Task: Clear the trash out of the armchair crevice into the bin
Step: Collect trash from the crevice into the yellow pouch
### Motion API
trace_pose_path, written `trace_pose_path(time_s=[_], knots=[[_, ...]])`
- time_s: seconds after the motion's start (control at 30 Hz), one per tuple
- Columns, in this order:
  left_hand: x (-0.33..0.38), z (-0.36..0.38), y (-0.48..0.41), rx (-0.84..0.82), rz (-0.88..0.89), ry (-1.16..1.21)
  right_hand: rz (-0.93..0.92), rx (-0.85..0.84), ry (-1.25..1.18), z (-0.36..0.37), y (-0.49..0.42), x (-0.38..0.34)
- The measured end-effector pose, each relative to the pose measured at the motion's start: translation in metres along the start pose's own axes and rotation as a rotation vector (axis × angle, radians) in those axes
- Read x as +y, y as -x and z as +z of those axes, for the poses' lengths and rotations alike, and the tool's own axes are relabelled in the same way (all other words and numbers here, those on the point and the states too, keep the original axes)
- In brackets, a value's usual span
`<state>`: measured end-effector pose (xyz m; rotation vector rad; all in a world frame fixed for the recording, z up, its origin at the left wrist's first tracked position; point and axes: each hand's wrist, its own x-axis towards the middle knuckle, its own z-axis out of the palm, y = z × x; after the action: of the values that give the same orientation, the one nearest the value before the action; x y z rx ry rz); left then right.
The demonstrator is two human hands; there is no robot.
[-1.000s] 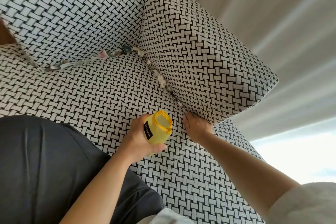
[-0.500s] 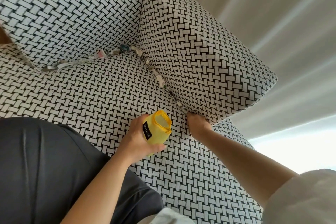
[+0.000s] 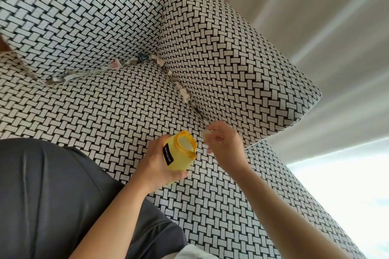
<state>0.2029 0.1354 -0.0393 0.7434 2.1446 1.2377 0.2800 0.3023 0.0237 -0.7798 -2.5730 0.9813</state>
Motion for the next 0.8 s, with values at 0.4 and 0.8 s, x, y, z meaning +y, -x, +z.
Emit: trace_pose_path(time_s=[0.4,0.8], knots=[[-0.001,0.004,-0.001,0.005,0.008,0.038,0.303,-0.048,0.231,0.015,0.029,0.057],[-0.002,0.003,-0.001,-0.013,-0.014,0.009,0.375,-0.143,0.388,0.007,0.028,0.068]])
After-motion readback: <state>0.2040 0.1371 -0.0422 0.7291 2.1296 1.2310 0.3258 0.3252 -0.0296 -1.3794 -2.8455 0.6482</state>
